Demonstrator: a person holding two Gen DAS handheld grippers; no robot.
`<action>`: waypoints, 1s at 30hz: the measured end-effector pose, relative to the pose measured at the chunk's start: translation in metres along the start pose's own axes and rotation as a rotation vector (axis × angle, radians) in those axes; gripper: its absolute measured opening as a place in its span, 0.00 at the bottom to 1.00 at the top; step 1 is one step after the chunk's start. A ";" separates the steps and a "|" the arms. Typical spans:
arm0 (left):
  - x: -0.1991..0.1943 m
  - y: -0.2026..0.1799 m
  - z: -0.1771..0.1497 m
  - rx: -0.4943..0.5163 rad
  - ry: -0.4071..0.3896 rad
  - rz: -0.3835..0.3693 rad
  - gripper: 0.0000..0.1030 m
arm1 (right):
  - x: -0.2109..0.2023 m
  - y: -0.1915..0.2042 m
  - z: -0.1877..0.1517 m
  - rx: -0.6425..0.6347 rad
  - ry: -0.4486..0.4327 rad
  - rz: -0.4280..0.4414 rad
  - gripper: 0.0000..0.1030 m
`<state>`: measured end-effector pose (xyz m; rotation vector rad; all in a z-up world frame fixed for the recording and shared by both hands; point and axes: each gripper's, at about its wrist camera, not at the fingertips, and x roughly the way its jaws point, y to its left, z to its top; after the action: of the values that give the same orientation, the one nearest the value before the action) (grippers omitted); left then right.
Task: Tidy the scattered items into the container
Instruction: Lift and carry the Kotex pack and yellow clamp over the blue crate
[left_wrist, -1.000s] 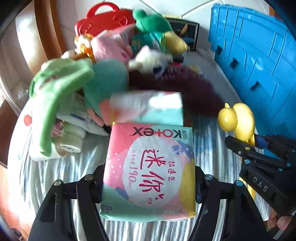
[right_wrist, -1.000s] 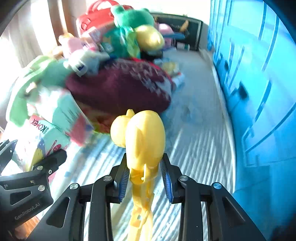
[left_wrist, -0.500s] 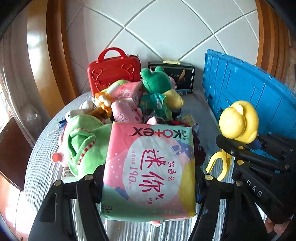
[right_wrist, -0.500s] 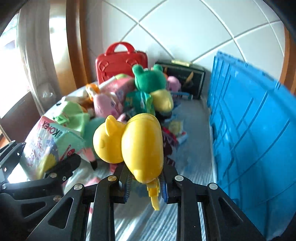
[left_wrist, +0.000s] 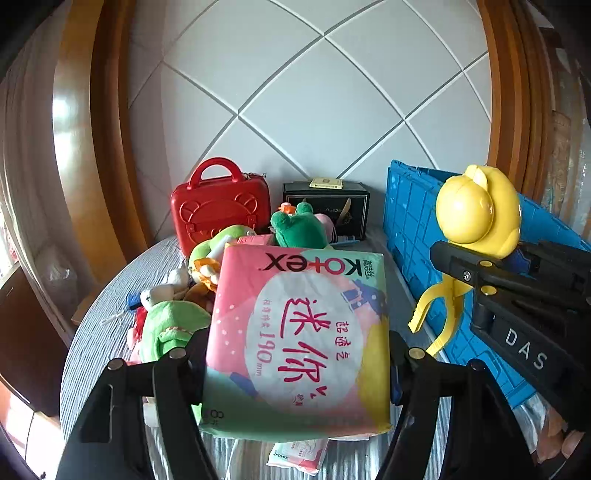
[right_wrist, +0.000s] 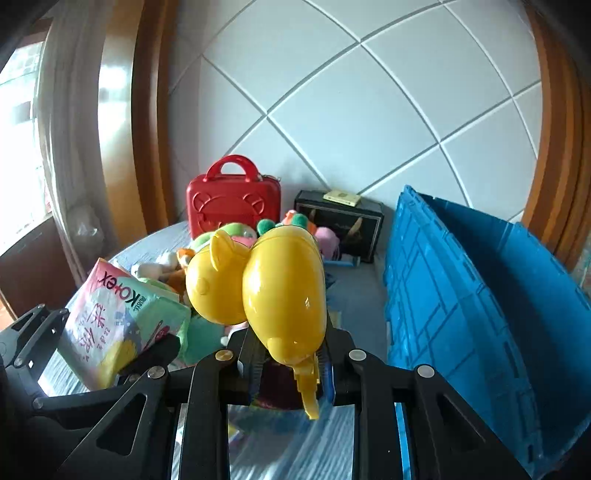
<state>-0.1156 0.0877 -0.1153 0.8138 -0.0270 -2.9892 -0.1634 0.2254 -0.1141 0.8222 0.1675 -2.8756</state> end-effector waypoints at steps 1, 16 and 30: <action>-0.003 -0.003 0.005 0.008 -0.014 -0.011 0.65 | -0.006 -0.001 0.004 0.003 -0.012 -0.014 0.24; -0.040 -0.132 0.101 0.140 -0.175 -0.178 0.65 | -0.106 -0.097 0.064 -0.001 -0.180 -0.258 0.24; 0.018 -0.358 0.158 0.162 -0.100 -0.202 0.65 | -0.109 -0.334 0.082 -0.026 -0.114 -0.302 0.24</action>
<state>-0.2249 0.4452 0.0020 0.7192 -0.2059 -3.2510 -0.1708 0.5539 0.0351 0.6776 0.3432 -3.1829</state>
